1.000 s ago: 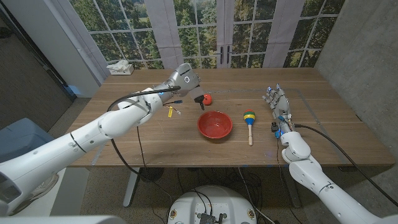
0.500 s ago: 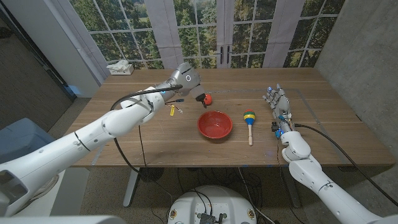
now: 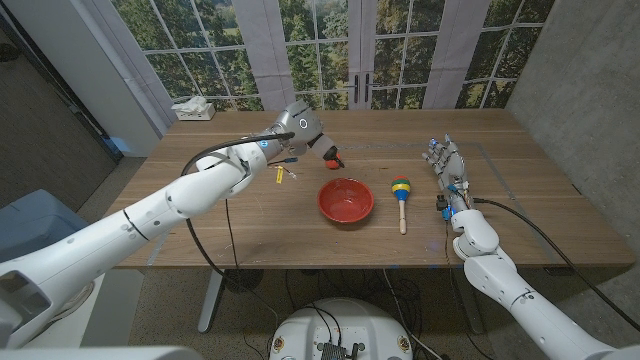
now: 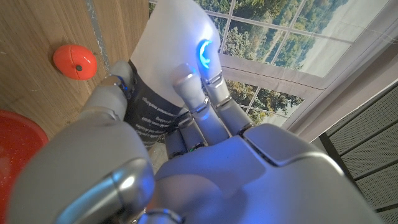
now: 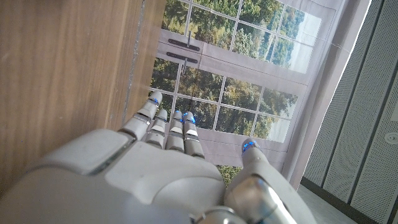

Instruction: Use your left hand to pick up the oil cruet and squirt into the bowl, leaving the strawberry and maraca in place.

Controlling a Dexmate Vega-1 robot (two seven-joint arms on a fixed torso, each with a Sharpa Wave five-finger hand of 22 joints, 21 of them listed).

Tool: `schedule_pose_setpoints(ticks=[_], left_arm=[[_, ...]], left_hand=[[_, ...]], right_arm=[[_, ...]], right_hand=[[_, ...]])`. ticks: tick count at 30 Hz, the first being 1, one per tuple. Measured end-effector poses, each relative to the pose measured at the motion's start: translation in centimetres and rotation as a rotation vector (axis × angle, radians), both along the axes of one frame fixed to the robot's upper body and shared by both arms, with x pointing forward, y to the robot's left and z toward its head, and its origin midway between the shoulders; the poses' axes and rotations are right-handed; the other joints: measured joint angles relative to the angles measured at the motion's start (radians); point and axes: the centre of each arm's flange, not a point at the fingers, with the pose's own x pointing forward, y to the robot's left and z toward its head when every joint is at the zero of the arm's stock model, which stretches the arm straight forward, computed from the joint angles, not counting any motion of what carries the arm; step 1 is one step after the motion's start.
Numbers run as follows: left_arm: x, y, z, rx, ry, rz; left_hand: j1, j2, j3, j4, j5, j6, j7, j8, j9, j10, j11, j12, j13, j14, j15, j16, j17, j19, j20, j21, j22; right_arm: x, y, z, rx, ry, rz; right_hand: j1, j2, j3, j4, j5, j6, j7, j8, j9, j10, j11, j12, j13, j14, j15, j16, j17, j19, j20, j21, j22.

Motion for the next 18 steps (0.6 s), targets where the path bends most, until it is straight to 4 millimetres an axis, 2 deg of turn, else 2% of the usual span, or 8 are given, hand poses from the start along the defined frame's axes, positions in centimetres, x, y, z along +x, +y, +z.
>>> schedule_pose_setpoints(ticks=[8,15,18], left_arm=[[-0.37,-0.09,0.4,-0.013,0.008,-0.011],[-0.61,-0.14,0.34,-0.004,-0.016,-0.045],[-0.72,-0.11,0.38,0.003,-0.035,-0.059]], left_hand=[[-0.001,0.001,0.0,0.0,0.005,0.0,0.0,0.004,0.0,0.002,-0.002,0.002,0.0,-0.004,0.003,-0.004,0.035,-0.007,0.004,0.008,-0.009],[-0.001,0.001,0.0,0.0,0.003,0.0,0.0,0.005,0.0,0.002,-0.002,0.002,0.0,-0.019,0.001,-0.223,-0.21,-0.011,0.0,0.002,-0.045],[-0.001,0.001,0.006,-0.006,-0.015,-0.002,0.002,0.008,0.0,0.002,-0.002,0.002,0.0,-0.016,-0.002,-0.315,-0.338,-0.03,0.005,0.0,-0.04]], right_arm=[[0.0,0.01,0.06,0.0,-0.002,0.0],[-0.01,0.0,0.07,0.002,-0.002,-0.002],[-0.01,0.0,0.05,0.002,-0.002,-0.002]], right_hand=[[0.0,0.0,0.0,0.0,0.0,0.0,0.0,0.0,0.0,0.0,0.0,0.0,0.0,0.0,0.0,0.0,0.0,0.004,0.004,-0.007,0.0],[0.0,0.0,0.0,0.0,0.0,0.0,0.0,0.0,0.0,0.0,0.0,0.0,0.0,0.0,0.0,0.0,0.0,0.004,0.004,-0.007,0.0],[0.0,0.0,0.0,0.0,0.0,0.0,0.0,-0.005,0.0,0.0,0.0,0.0,0.0,0.0,0.0,-0.004,0.0,0.004,0.004,-0.011,0.0]])
